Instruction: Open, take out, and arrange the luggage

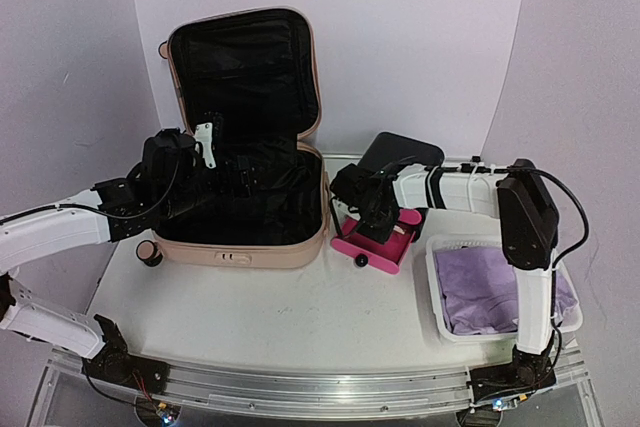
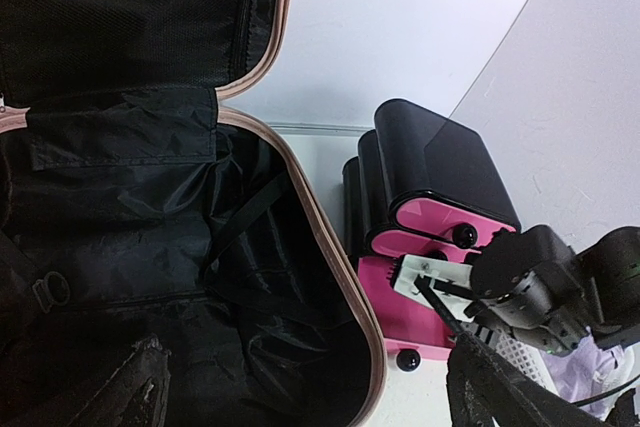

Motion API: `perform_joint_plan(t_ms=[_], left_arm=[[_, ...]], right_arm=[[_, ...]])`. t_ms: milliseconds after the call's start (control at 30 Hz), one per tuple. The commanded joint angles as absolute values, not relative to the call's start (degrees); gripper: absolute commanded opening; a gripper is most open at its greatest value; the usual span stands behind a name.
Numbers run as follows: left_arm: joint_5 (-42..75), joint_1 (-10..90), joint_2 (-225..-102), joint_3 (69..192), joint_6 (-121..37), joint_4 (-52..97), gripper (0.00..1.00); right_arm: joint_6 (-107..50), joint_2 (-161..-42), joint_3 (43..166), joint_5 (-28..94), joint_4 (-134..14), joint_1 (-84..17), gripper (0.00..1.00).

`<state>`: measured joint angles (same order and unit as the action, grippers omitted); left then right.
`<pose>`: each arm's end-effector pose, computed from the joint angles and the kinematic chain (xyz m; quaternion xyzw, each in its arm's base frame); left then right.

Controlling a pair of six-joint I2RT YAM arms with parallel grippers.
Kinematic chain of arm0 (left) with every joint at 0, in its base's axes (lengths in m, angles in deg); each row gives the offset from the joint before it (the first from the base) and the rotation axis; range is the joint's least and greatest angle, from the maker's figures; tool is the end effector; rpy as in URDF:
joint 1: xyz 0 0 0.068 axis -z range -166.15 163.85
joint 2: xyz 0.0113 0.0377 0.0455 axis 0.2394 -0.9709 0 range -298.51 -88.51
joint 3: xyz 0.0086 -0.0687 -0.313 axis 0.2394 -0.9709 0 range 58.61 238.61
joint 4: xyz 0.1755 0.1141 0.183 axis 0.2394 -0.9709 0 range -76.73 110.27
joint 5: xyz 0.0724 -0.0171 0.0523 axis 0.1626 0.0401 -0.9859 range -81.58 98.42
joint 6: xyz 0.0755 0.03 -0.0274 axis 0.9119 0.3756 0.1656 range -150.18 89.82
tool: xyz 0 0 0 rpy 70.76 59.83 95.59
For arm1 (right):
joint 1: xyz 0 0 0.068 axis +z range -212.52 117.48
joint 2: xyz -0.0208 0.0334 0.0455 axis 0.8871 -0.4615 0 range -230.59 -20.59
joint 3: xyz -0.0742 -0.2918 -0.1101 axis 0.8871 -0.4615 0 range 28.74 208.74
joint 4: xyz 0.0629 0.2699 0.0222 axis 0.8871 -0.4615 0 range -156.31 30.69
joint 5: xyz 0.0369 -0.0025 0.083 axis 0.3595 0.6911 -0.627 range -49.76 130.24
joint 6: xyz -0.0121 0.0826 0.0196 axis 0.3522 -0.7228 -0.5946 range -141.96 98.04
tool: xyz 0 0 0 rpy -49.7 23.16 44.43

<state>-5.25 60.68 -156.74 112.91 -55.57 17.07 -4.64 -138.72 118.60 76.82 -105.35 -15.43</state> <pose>0.2279 -0.2169 0.3559 0.0792 0.7980 -0.2702 0.5329 0.3489 0.3090 0.1885 -0.4650 0.8187 -0.2671 0.2052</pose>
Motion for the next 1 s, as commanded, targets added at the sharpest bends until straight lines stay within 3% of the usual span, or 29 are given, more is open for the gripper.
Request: perform_joint_plan(t_ms=[0, 133, 233, 633, 967], left_arm=[[-5.2, 60.7, -155.6, 115.5, -55.5, 17.7, 0.97], [-5.3, 60.7, -155.4, 115.4, -55.4, 17.5, 0.97], [-5.4, 60.7, -155.3, 115.2, -55.5, 17.4, 0.97], [-1.6, 60.7, -157.3, 115.8, -54.6, 16.9, 0.97], [12.7, 63.8, -169.7, 122.8, -51.1, 16.8, 0.90]], right_arm=[[-3.7, -140.1, 121.9, 79.6, -102.3, -14.9, 0.16], [-5.2, -139.1, 121.7, 74.8, -103.1, -14.6, 0.46], [-7.1, -137.2, 121.6, 70.3, -103.9, -14.5, 0.58], [-20.8, -121.8, 120.2, 59.2, -111.2, -15.9, 0.71], [-35.7, -108.8, 110.2, 32.7, -111.5, -32.4, 0.77]])
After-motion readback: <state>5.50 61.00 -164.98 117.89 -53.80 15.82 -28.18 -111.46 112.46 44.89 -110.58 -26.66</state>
